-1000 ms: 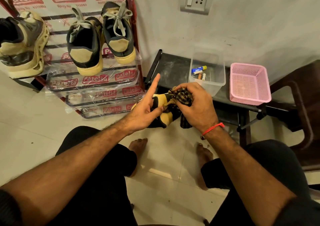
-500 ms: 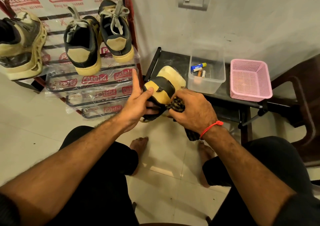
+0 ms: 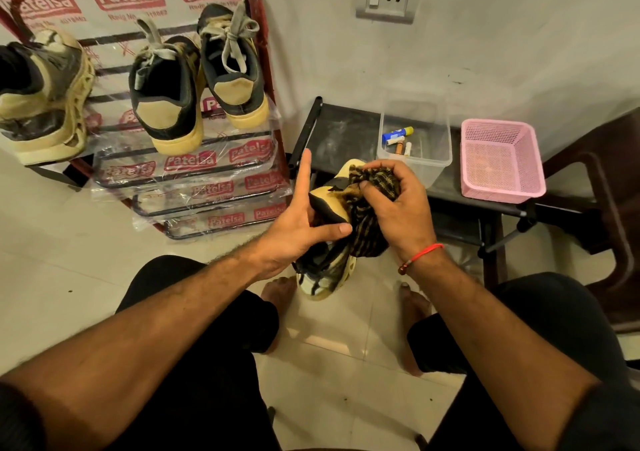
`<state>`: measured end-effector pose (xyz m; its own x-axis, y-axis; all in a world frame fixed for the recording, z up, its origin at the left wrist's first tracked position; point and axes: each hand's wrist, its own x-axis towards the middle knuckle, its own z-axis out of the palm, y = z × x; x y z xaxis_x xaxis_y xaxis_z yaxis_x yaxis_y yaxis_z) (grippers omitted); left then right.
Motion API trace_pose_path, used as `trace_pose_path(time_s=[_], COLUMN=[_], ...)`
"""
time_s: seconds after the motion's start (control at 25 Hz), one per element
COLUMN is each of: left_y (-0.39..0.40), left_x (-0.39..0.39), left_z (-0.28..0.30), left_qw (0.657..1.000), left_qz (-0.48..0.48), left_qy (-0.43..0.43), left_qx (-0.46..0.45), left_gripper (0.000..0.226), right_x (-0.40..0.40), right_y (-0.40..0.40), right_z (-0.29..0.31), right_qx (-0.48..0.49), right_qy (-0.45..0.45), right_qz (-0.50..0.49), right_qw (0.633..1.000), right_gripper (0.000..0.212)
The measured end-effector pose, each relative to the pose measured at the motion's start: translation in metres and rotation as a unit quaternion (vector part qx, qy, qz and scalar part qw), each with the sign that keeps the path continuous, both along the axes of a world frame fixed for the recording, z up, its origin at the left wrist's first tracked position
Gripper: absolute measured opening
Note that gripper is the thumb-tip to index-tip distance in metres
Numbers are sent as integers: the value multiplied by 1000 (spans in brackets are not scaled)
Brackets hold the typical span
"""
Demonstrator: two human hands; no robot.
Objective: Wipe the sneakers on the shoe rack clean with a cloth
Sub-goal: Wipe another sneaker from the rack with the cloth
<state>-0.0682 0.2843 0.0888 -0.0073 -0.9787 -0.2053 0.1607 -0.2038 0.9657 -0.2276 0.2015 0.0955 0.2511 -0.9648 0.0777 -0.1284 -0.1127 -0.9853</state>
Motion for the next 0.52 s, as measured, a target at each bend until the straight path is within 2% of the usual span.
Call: trace_pose_path(time_s=[0.12, 0.16, 0.24, 0.32, 0.36, 0.52], left_y=[0, -2, -4, -5, -5, -4], left_x=[-8, -10, -9, 0, 7, 27], left_z=[4, 8, 13, 16, 16, 13], left_qw=[989, 985, 980, 982, 984, 981], left_qz=[-27, -17, 23, 81, 109, 174], left_qy=[-105, -121, -127, -106, -82, 61], left_qx=[-98, -124, -150, -132, -118, -61], left_gripper=[112, 107, 102, 100, 98, 88], right_x=[-3, -3, -2, 1, 3, 12], right_y=[-5, -4, -1, 5, 8, 17], right_z=[6, 8, 9, 4, 0, -9], right_qx=[27, -1, -124, -222, -235, -206], right_qy=[-104, -103, -33, 55, 83, 160], right_qz=[-24, -21, 8, 42, 59, 176], right_qw=[994, 994, 992, 973, 967, 949], right_gripper=[27, 28, 26, 29, 31, 33])
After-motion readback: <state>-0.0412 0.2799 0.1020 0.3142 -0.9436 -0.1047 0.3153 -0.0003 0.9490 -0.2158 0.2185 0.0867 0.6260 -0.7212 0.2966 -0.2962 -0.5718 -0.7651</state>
